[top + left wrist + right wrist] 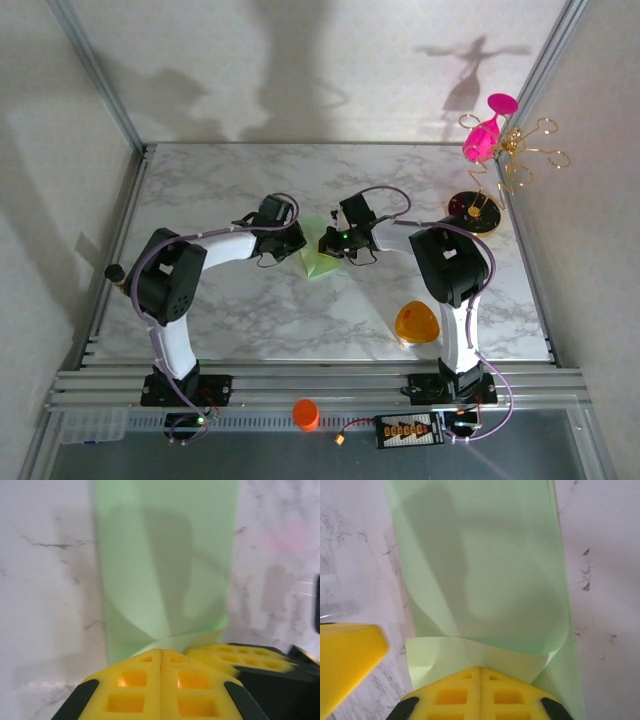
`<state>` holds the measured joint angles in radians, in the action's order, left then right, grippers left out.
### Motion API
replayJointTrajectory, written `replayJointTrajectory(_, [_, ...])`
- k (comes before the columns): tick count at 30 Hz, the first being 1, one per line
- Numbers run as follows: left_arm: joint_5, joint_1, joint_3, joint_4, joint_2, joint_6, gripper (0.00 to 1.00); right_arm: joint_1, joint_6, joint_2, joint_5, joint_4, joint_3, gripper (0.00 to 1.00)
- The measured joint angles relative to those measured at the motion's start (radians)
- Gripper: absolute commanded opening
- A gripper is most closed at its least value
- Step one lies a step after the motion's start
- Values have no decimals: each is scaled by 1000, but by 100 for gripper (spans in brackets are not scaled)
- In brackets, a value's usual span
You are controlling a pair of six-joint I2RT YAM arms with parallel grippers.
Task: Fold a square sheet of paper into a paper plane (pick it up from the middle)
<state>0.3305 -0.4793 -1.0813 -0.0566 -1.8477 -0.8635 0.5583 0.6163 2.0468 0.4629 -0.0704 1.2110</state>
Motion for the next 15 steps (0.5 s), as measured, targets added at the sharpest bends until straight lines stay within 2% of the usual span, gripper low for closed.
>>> replayJointTrajectory(5, [28, -32, 2, 13, 48, -6, 7, 3, -3, 0, -14, -9, 5, 3])
replayJointTrajectory(15, [92, -85, 77, 19, 45, -43, 3, 5, -3, 0, -19, -15, 7, 2])
